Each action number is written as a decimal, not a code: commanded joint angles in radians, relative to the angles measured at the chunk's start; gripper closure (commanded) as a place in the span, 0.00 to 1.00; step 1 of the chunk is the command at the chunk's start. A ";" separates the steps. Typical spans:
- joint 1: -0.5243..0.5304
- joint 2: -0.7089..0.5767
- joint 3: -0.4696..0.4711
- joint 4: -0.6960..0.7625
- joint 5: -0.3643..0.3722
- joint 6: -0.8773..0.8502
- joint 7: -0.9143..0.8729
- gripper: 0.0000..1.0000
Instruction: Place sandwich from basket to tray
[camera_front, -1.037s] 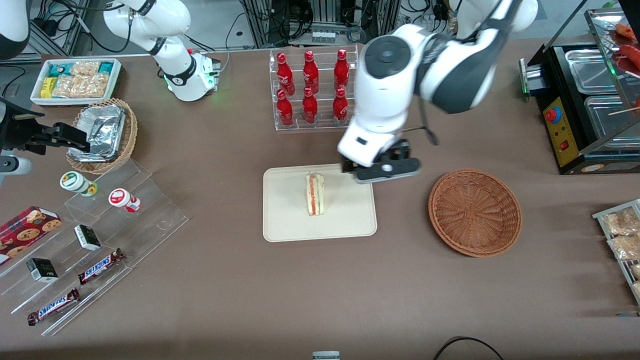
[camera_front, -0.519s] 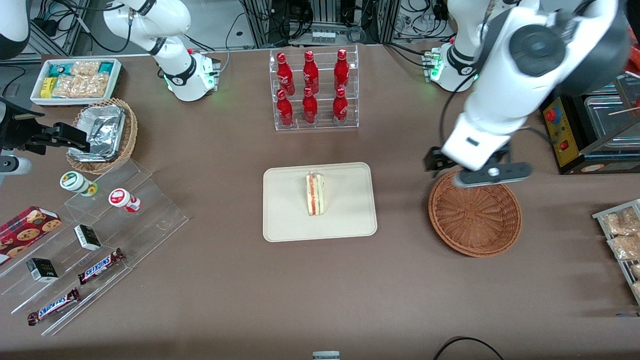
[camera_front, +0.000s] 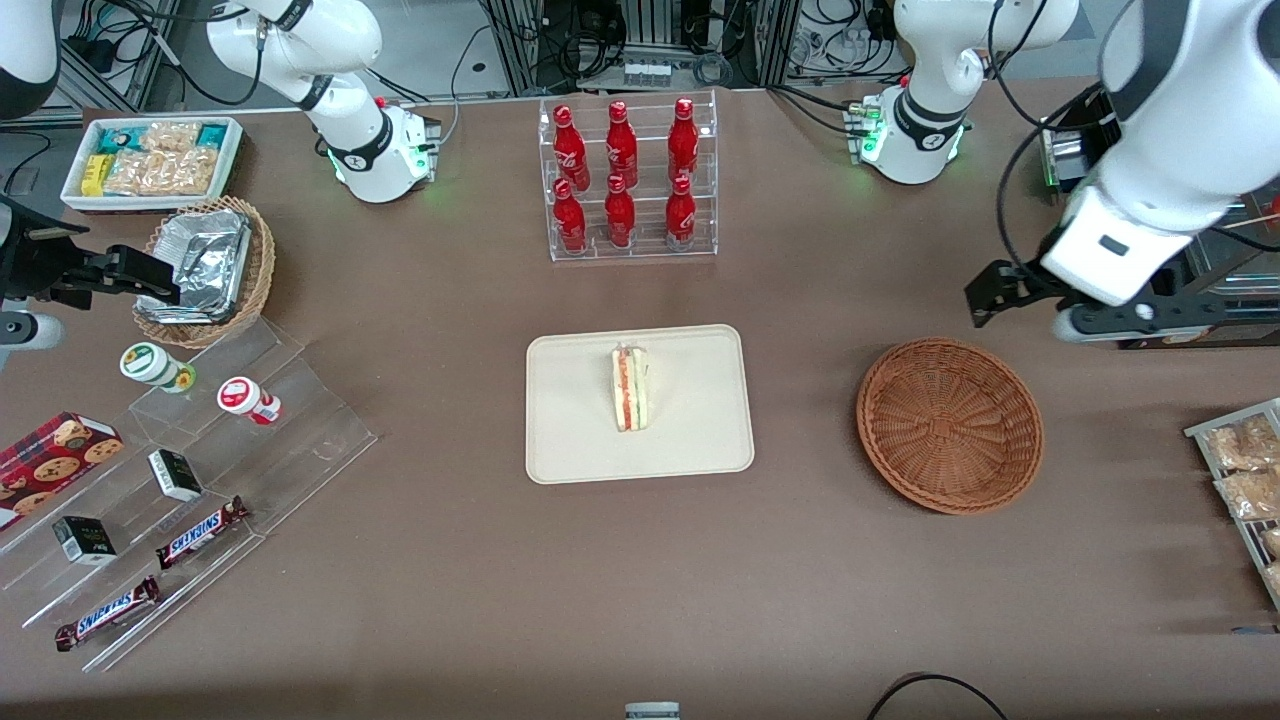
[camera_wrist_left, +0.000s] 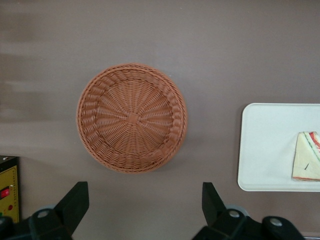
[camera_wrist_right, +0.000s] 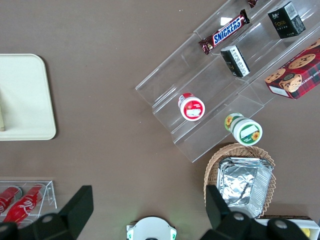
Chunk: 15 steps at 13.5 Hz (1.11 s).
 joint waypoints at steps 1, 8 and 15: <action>0.064 -0.011 -0.012 0.024 -0.026 -0.026 0.083 0.00; 0.084 0.018 -0.015 0.081 -0.020 -0.060 0.166 0.00; 0.081 0.028 -0.006 0.108 -0.014 -0.083 0.209 0.00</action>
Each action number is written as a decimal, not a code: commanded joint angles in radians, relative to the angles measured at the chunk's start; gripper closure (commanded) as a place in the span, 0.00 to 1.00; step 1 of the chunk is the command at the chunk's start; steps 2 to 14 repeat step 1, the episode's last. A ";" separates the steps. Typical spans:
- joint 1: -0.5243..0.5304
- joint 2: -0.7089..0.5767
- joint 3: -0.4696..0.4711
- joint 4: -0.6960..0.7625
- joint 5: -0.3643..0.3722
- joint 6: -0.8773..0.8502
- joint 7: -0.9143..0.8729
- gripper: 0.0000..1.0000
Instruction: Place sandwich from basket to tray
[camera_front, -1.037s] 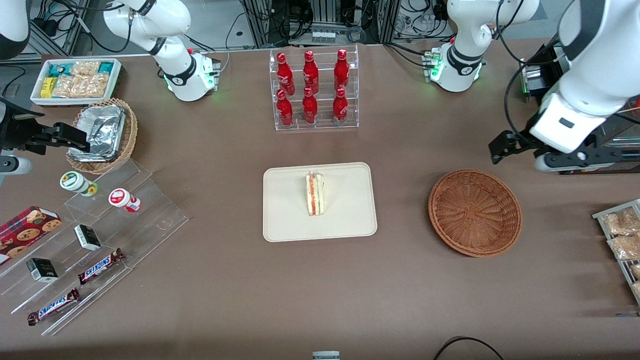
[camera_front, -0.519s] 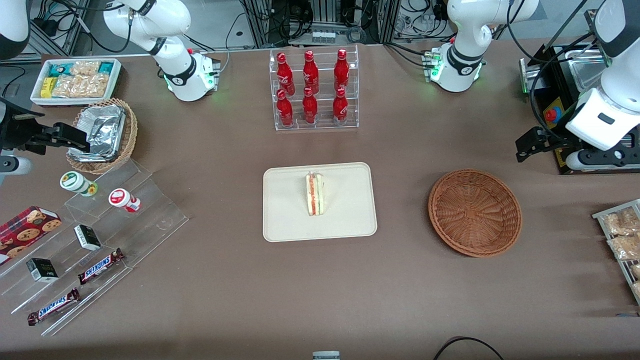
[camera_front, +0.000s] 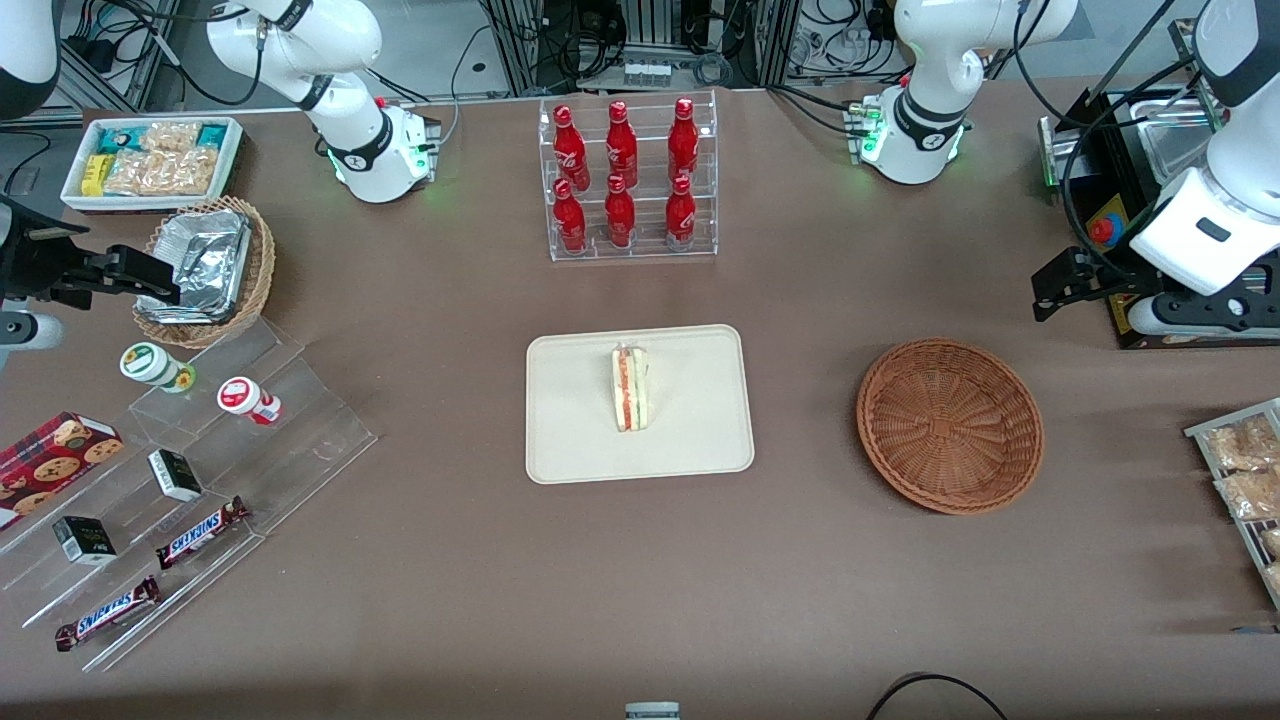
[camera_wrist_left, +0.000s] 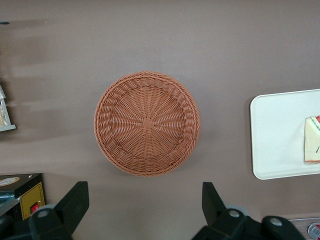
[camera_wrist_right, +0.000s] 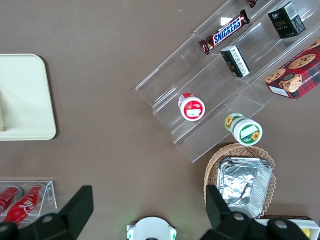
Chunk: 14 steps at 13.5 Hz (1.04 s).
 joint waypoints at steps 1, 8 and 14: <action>0.006 0.012 0.006 0.036 0.002 -0.045 0.012 0.00; 0.006 0.012 0.006 0.036 0.002 -0.045 0.012 0.00; 0.006 0.012 0.006 0.036 0.002 -0.045 0.012 0.00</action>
